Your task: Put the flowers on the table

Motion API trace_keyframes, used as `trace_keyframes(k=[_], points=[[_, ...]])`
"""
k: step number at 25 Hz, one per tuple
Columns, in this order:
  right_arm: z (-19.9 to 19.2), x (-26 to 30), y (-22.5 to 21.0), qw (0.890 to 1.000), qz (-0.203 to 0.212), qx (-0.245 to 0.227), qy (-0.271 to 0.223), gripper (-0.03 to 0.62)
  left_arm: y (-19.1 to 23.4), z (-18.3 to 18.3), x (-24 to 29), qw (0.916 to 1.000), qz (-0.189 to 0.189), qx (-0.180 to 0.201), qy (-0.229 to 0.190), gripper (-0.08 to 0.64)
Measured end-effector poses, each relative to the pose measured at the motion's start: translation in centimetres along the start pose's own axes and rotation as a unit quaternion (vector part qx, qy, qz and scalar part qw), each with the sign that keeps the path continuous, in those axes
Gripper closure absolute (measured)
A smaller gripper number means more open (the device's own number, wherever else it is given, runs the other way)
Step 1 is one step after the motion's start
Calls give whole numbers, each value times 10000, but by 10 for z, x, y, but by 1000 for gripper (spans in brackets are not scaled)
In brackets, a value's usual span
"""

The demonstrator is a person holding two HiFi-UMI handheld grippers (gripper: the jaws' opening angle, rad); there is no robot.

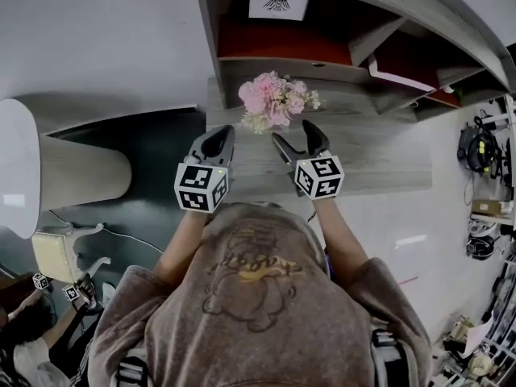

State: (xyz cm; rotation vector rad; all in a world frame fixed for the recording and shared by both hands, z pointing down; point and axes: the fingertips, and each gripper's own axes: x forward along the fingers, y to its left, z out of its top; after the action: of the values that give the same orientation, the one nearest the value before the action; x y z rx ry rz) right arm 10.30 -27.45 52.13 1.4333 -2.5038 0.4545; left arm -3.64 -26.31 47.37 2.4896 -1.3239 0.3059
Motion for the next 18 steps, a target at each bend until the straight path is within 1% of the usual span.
trace_keyframes(k=[4,10,17,18], points=[[14,-26,1,9998,-72,56,-183,222,-7,4,2,10000,-97,-5,-12,545],[37,-70,-2,9990,-196,40,-396,267,-18,17,-2,9996,-248,90,-83,545],[42,-88,0,9967,-370,250,-681,374,-14,26,-11,9996,-178,138,-182,545],[42,-88,0,9962,-399,256,-734,403,-13,26,-12,9996,-159,140,-193,545]])
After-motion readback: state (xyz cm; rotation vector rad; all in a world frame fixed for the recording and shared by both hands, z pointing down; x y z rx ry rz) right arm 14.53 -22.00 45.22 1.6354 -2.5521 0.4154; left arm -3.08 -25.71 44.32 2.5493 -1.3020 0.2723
